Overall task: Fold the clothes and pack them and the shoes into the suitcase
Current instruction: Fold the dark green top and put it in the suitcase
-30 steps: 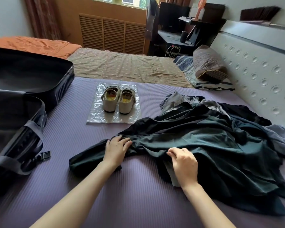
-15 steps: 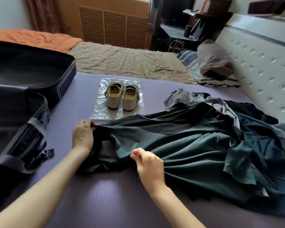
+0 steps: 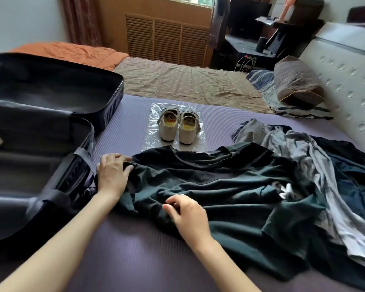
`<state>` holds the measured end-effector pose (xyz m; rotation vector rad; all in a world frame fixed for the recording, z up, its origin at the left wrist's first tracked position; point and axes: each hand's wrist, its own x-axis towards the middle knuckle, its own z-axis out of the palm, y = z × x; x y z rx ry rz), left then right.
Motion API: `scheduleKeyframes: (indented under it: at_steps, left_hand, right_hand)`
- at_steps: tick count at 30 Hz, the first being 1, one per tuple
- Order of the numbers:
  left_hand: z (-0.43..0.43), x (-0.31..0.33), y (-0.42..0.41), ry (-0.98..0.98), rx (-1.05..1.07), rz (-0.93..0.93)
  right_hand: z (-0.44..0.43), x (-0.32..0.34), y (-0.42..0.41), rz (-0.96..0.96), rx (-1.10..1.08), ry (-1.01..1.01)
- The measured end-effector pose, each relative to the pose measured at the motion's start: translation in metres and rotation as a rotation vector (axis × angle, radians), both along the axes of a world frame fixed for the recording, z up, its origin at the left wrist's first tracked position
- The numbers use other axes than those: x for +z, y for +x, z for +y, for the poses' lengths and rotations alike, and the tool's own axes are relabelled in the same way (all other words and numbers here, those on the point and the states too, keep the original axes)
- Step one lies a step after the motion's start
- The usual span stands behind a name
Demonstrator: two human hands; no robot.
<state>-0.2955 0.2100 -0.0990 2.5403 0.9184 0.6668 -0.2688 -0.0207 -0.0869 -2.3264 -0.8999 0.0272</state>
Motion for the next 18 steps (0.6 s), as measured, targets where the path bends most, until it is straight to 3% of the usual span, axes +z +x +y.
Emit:
scheduleKeyframes:
  at_steps: [4, 9, 13, 18]
  left_hand:
    - [-0.029, -0.004, -0.012, -0.037, -0.157, -0.092]
    - [-0.071, -0.007, -0.048, -0.178, -0.339, -0.215]
    - [-0.095, -0.02, -0.072, -0.17, -0.594, -0.168]
    - [-0.096, -0.039, -0.067, -0.128, -0.568, -0.066]
  right_hand:
    - [-0.047, -0.005, -0.002, -0.051, 0.023, 0.061]
    - [-0.11, -0.032, -0.024, -0.316, 0.015, 0.024]
    - [-0.133, -0.055, -0.038, -0.485, -0.096, -0.005]
    - [-0.136, -0.061, -0.036, -0.534, -0.212, -0.047]
